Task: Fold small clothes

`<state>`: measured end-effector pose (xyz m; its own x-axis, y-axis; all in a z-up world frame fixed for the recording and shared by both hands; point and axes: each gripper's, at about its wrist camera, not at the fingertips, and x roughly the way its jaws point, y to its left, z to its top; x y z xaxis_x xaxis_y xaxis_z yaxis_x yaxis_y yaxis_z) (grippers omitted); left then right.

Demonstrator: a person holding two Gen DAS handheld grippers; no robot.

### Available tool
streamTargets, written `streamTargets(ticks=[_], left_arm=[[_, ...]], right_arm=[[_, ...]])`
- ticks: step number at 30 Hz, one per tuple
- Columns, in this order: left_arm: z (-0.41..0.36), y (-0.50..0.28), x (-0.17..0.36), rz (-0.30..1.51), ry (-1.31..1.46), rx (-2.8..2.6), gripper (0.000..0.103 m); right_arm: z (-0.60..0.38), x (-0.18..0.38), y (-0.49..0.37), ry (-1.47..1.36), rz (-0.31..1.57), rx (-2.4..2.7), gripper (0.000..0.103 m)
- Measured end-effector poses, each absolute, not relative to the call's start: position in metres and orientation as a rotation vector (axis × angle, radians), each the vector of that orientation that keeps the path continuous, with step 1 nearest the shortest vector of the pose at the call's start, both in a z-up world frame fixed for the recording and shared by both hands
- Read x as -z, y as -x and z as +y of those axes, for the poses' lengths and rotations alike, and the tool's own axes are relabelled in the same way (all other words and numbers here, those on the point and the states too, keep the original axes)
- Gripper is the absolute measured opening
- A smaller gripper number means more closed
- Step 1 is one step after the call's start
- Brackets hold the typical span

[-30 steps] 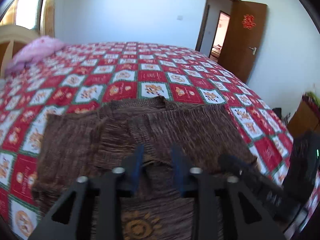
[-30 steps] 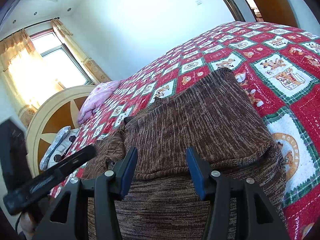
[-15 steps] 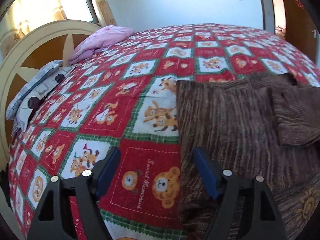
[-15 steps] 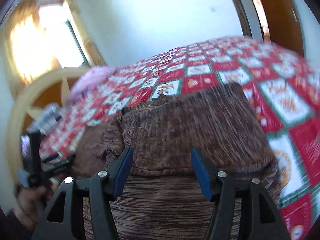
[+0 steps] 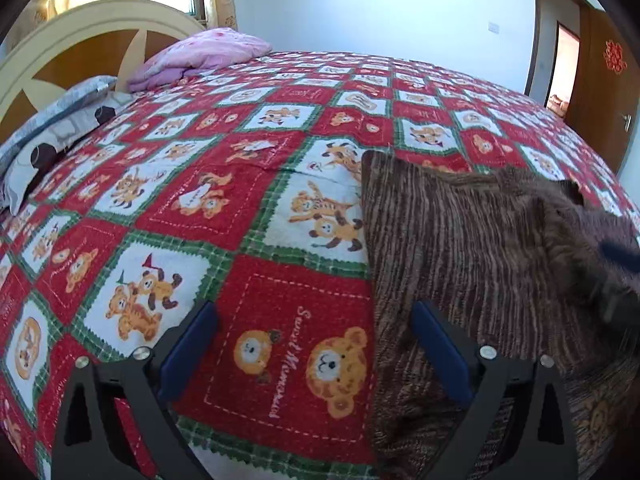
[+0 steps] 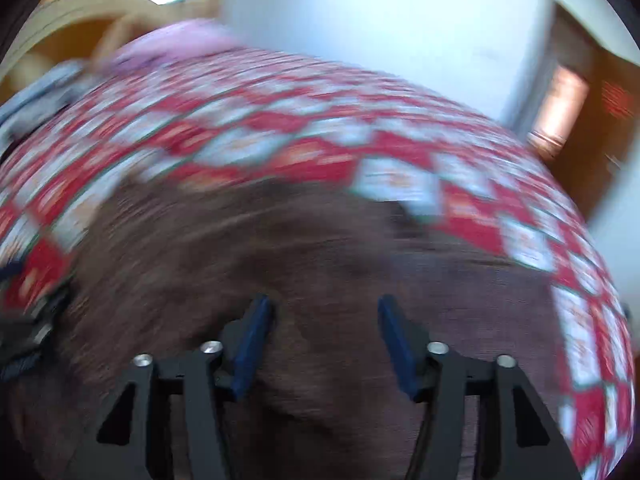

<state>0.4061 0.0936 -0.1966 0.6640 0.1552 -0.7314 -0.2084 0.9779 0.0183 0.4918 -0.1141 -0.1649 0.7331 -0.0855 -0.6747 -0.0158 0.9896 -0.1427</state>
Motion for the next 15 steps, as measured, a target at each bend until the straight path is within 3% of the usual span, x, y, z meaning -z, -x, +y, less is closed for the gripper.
streamTargets(ticks=[6,10,15], left_arm=[[0.096,-0.405,0.197,0.812,0.084,-0.195,0.101],[0.096,-0.404,0.196,0.807,0.086,-0.195,0.101],[0.096,-0.404,0.196,0.809,0.078,-0.200,0.102]], right_arm=[[-0.171,0.155,-0.478,0.030,0.749,0.001,0.055],[-0.118,0.152,-0.451,0.110,0.711,-0.238,0.055],[-0.035,0.180,-0.440,0.405,0.724,-0.336,0.055]])
